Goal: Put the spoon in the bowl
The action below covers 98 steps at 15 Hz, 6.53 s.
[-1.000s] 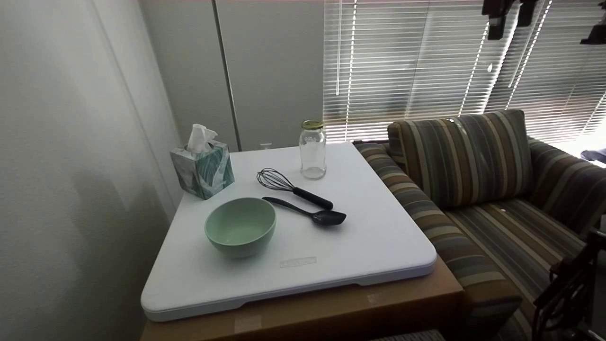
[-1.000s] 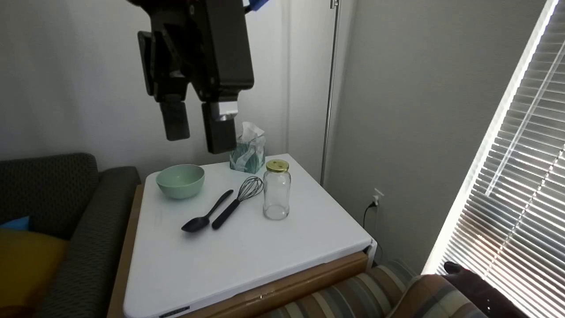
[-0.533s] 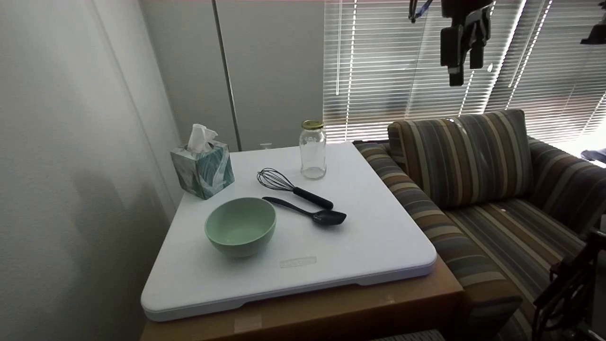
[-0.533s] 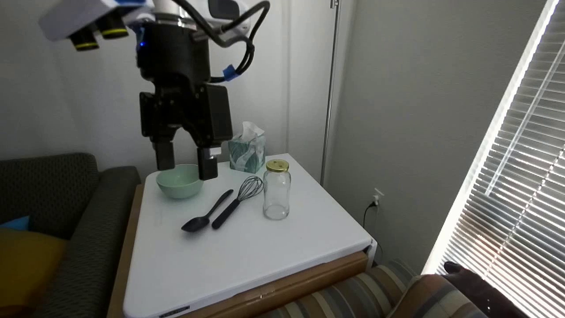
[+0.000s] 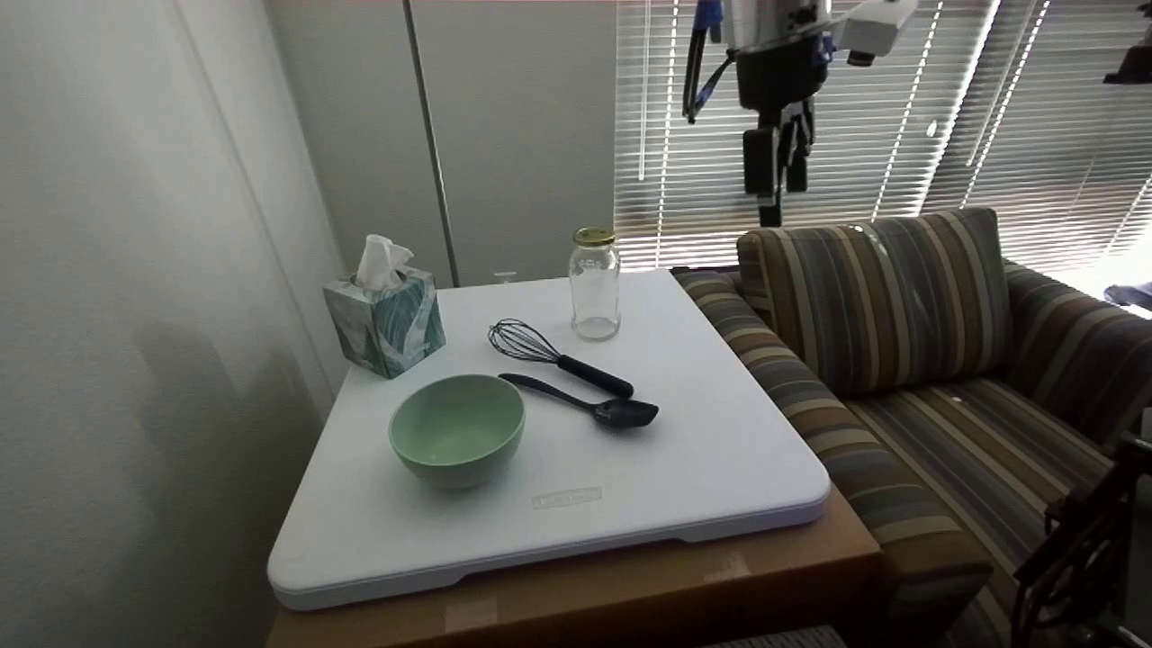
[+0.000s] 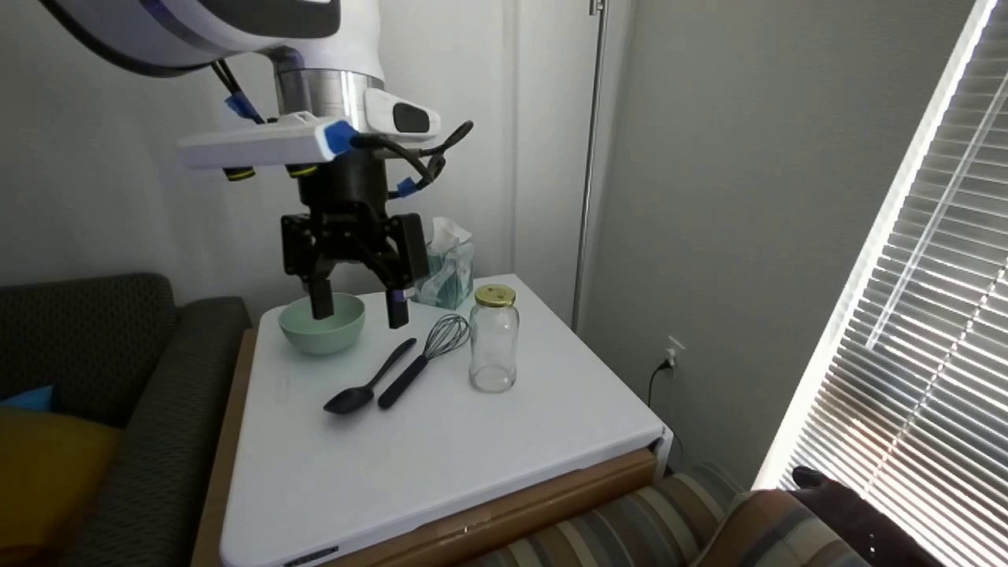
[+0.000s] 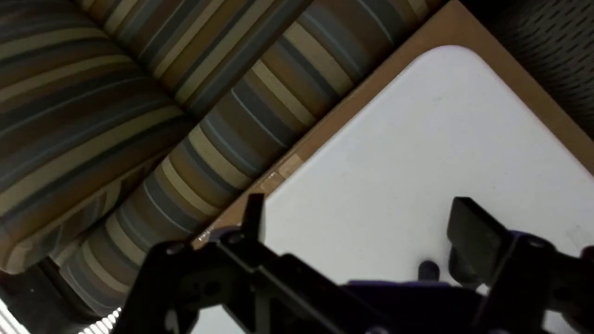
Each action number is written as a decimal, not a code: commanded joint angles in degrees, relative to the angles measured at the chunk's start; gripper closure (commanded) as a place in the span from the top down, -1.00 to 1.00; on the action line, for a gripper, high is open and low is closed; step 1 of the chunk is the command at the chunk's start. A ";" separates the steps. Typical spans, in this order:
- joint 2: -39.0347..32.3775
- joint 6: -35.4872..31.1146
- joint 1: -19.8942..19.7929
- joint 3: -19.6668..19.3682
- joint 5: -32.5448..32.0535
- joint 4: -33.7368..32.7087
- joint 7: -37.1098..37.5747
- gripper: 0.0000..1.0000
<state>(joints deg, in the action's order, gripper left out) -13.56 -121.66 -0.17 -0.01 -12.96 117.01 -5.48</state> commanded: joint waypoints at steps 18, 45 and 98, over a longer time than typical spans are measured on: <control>-25.25 -17.34 2.06 7.45 11.02 -14.95 -11.10 1.00; -51.42 -17.37 4.92 6.94 10.41 -43.98 -7.79 -0.08; -57.24 -33.70 3.81 26.99 15.65 -53.50 -29.83 -0.93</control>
<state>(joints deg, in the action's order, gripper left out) -69.69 -153.20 4.81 25.93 2.59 63.67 -32.99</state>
